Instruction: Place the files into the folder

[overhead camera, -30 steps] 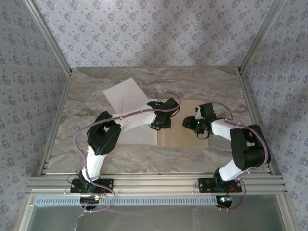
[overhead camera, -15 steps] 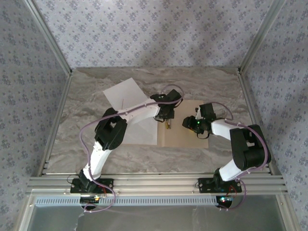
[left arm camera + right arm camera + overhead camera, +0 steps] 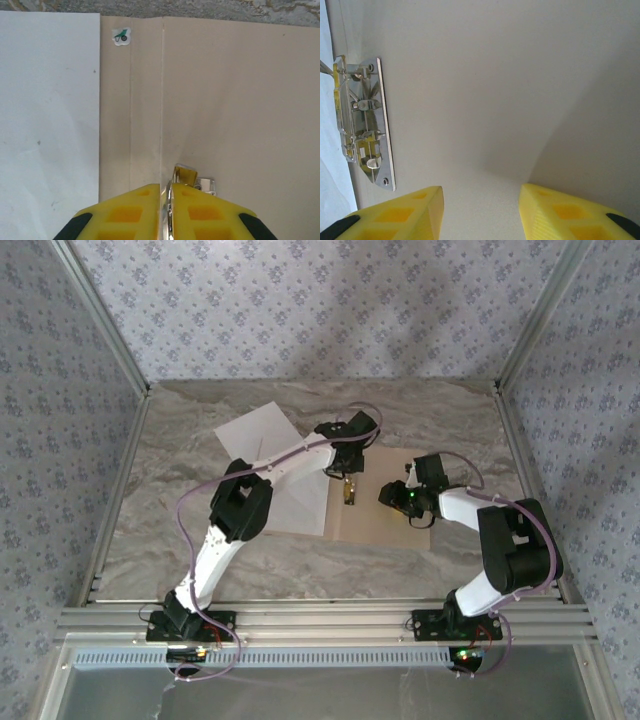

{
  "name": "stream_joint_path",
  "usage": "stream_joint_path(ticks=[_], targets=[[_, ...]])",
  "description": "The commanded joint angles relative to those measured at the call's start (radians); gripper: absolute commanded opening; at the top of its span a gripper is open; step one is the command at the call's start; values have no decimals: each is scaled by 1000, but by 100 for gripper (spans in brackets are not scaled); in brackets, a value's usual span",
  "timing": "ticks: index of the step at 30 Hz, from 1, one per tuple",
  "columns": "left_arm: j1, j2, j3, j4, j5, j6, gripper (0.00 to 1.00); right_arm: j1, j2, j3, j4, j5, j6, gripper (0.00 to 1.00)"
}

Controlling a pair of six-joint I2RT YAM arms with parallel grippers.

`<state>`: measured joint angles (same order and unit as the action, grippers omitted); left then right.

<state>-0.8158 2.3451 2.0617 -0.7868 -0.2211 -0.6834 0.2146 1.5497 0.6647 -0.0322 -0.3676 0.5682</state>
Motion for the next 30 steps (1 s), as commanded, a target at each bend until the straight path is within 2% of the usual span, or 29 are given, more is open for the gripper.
stream_joint_path(ticks=[1, 9, 16, 19, 23, 30], targets=[[16, -96, 10, -45, -13, 27, 17, -4, 30, -4, -119, 53, -26, 46], [84, -307, -194, -15, -28, 21, 26, -62, 63, 20, -159, -2, -11, 47], [207, -477, -440, 68, 4, 8, 39, -136, 76, 60, -207, -34, -10, 47], [261, -527, -541, 102, 20, 3, 41, -152, 67, 80, -237, -23, -7, 48], [350, -571, -692, 209, 99, -19, 42, -180, 53, 92, -250, -28, -8, 48], [429, -554, -828, 338, 223, -48, 37, -203, 1, 119, -290, -52, -13, 50]])
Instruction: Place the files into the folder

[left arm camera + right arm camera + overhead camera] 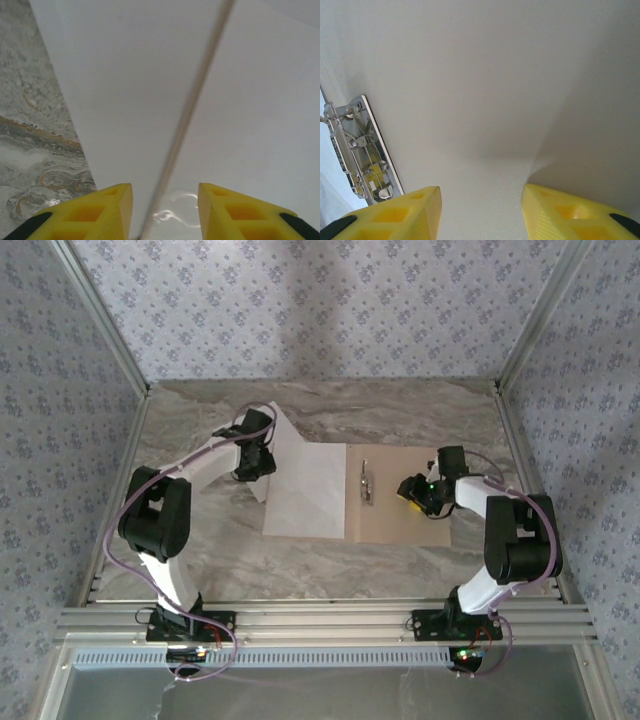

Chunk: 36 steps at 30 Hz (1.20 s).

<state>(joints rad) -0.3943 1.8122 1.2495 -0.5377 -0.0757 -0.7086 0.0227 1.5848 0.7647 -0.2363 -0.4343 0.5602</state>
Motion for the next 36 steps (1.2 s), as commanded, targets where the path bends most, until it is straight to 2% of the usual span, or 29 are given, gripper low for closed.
stream_joint_path(ticks=[1, 9, 18, 27, 34, 36], targets=[[15, -15, -28, 104, 91, -25, 37, -12, -48, 25, -96, 14, -6, 52], [52, 43, -95, 201, 139, -6, 34, -15, -141, 65, -166, 11, -2, 56], [91, 68, -174, 178, 124, -1, 32, -4, -234, 78, -189, -17, 43, 57], [174, -59, -305, 43, 23, 23, 32, 38, -249, 87, -190, -19, 54, 57], [323, -221, -343, -80, -72, 90, 33, 77, -230, 95, -175, -17, 61, 57], [331, -273, -339, -85, -67, 101, 35, 90, -227, 98, -171, -13, 62, 57]])
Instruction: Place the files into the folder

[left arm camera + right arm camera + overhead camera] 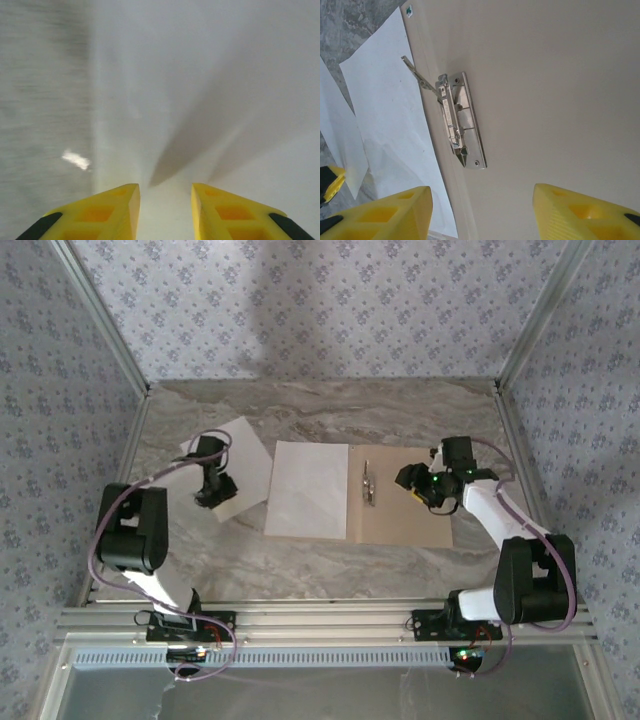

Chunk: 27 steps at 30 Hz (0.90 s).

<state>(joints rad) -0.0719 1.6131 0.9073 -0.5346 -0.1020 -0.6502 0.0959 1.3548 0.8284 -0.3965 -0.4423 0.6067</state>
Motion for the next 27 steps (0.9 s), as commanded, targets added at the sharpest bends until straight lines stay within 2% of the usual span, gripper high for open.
stream_joint_path(ticks=[1, 4, 9, 14, 19, 24, 27], targets=[[7, -98, 4, -82, -21, 43, 35, 24, 3, 35, -8, -3, 15, 57], [-16, -141, 6, -29, 85, 39, 37, 44, 2, 42, -5, 3, 35, 57], [-101, -125, 8, 99, 184, 2, 36, 80, 1, 55, -2, 16, 54, 57], [-136, -46, -1, 233, 273, -50, 36, 115, -43, 34, 62, -36, 133, 62], [-163, 38, -6, 329, 360, -60, 33, 170, -97, 20, 129, -53, 197, 62], [-167, 70, -59, 342, 353, -68, 32, 180, -81, 0, 224, -122, 285, 62], [-168, 64, -85, 248, 305, -60, 32, 180, -53, 16, 222, -136, 301, 62]])
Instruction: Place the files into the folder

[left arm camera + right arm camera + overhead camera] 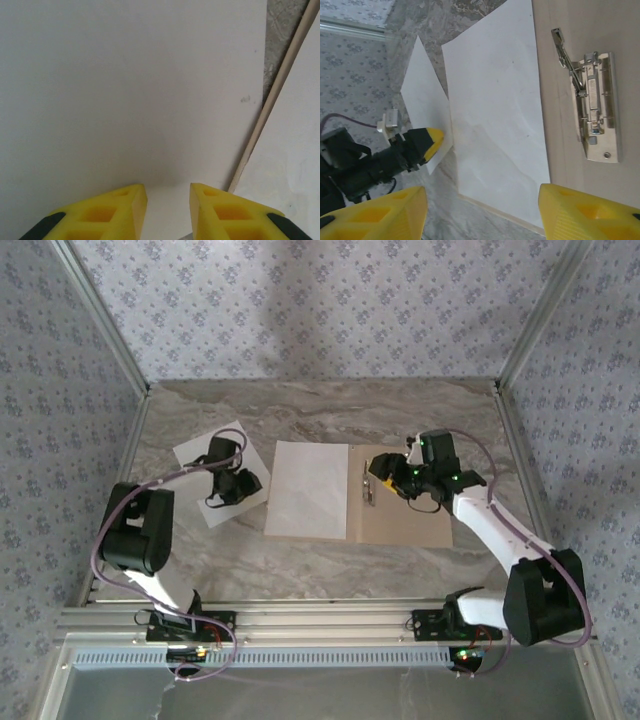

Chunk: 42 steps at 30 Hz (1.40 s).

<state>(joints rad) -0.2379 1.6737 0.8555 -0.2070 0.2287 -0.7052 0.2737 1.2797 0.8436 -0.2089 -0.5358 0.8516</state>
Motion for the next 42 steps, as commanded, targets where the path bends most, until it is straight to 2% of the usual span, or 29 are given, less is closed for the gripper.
stream_joint_path(ticks=[1, 7, 9, 12, 17, 20, 23, 27, 30, 32, 35, 37, 42], targets=[[-1, 1, -37, -130, -48, -2, 33, 6, 30, 6, 35, -46, 58, 62], [7, -97, -124, -298, -202, 9, 34, 51, 91, 39, 36, -46, 53, 62], [24, -133, -148, -298, -191, 26, 34, 79, 122, 57, 41, -39, 50, 62], [27, -161, -125, -385, -268, 39, 34, 129, 173, 96, 37, -26, 47, 62], [34, -221, -110, -389, -242, 80, 35, 224, 266, 187, 10, 28, 23, 62], [46, -255, -87, -388, -262, 90, 43, 287, 331, 256, 1, 77, 1, 61], [79, -301, -68, -375, -275, 113, 55, 342, 403, 324, 16, 115, 4, 61], [165, -392, -84, -316, -303, 123, 74, 402, 542, 461, 30, 183, -6, 61], [236, -416, -87, -281, -295, 152, 88, 428, 660, 577, 10, 172, -11, 59], [286, -419, -82, -283, -317, 140, 98, 450, 716, 649, -14, 207, -33, 59], [371, -432, -105, -241, -270, 115, 100, 486, 785, 736, -40, 281, -84, 57], [415, -443, -132, -180, -239, 111, 100, 506, 829, 775, -14, 279, -118, 57], [464, -424, -155, -93, -207, 147, 100, 552, 924, 876, -37, 303, -135, 56]])
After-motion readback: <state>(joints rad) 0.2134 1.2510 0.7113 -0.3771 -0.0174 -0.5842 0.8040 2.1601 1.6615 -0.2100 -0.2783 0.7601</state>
